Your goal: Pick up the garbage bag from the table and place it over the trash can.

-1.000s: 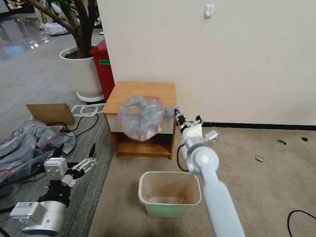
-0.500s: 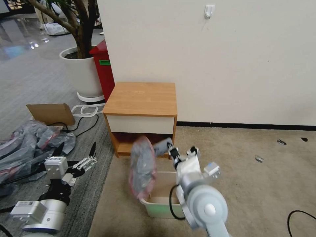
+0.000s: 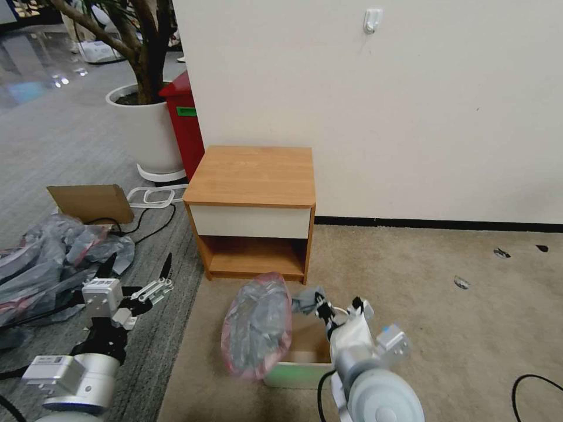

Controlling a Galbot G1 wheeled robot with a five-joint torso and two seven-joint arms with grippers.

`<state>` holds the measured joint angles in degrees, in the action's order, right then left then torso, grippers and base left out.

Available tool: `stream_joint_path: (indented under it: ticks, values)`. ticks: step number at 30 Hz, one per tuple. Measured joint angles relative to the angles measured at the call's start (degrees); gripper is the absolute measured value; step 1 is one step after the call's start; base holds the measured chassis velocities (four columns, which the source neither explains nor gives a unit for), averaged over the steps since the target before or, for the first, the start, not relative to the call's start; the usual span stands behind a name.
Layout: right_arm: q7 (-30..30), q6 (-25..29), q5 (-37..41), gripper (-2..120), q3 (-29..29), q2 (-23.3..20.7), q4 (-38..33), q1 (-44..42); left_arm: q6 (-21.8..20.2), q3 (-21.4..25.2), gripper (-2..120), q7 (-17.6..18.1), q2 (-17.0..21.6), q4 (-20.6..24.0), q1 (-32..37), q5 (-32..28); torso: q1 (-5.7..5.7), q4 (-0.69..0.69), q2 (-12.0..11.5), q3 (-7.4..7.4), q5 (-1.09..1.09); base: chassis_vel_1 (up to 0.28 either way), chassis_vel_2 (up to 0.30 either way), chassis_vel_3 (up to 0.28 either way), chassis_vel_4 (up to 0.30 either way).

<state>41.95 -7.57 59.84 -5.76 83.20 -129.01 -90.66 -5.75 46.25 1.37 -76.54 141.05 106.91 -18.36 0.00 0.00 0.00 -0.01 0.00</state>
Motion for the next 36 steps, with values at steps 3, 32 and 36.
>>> stream_joint_path:
  ticks: [3,32,36]
  values:
    - [0.0,0.5,-1.4,0,0.2,-0.3,1.4,-0.6,0.1,-0.1,100,-0.1,0.0,-0.1,0.0,0.0,0.0,0.0,0.0,0.0,0.0,0.0,0.0,0.0,0.0]
    - [-7.9,-0.9,-13.6,96,-8.0,-2.0,-2.7,-4.5,-1.2,-7.9,100,0.0,0.7,-1.5,0.7,4.3,0.0,0.0,0.0,0.0,0.01,0.0,0.0,0.0,0.0]
    - [-16.6,-2.2,-15.5,100,-13.1,-2.0,-2.3,-5.3,-1.5,-13.2,100,2.1,1.8,-3.5,0.6,7.0,0.0,-0.01,0.0,0.01,0.0,0.0,0.0,0.0,0.0]
